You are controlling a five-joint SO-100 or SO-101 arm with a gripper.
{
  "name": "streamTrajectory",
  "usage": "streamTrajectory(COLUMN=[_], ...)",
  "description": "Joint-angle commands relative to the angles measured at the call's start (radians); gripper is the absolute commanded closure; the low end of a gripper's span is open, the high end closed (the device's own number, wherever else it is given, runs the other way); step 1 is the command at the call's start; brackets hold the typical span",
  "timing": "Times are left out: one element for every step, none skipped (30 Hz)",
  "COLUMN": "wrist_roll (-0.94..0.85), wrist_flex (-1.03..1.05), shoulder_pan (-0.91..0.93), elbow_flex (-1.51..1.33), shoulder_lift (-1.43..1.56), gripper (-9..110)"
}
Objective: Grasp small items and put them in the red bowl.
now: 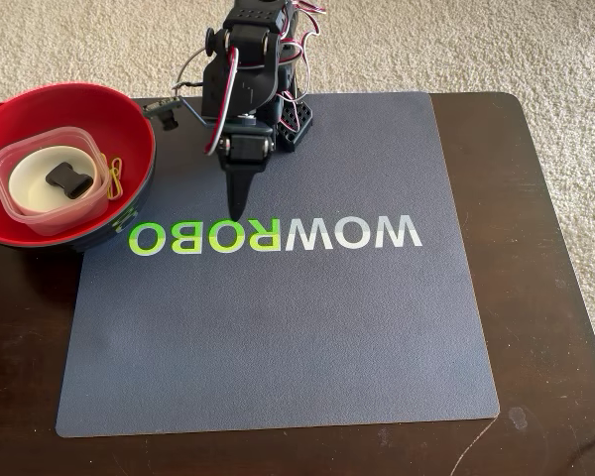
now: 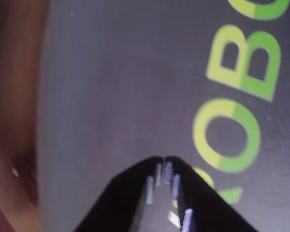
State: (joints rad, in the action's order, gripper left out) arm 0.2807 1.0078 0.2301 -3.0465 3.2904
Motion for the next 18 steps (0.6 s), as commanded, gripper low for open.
streamTrajectory(wrist_roll=[-0.009,-0.037,-0.066,-0.074,-0.130,-0.183,-0.178,-0.179,-0.189,-0.195,-0.202,-0.207,-0.209,-0.209,-0.210,-0.212,-0.212,-0.212], wrist_flex=[0.002,0.041,0.084,0.115,0.123,0.123,0.123,0.123,0.123,0.123,0.123,0.123,0.123,0.123,0.123,0.123,0.123,0.123], shoulder_pan=[0.006,-0.009,-0.032,-0.064,-0.080,-0.094,-0.103,-0.107,-0.109,-0.109,-0.103,-0.086,-0.074,-0.064,-0.060,-0.058,-0.058,-0.058], elbow_flex=[0.014,0.026,0.038,0.046,0.049,0.049,0.049,0.049,0.049,0.049,0.049,0.049,0.049,0.049,0.049,0.049,0.049,0.049], shoulder_lift=[0.000,0.000,0.000,0.000,0.000,0.000,0.000,0.000,0.002,0.002,0.002,0.002,0.002,0.002,0.002,0.002,0.002,0.002], gripper=[101,101,101,101,101,101,101,101,101,101,101,101,101,101,101,101,101,101])
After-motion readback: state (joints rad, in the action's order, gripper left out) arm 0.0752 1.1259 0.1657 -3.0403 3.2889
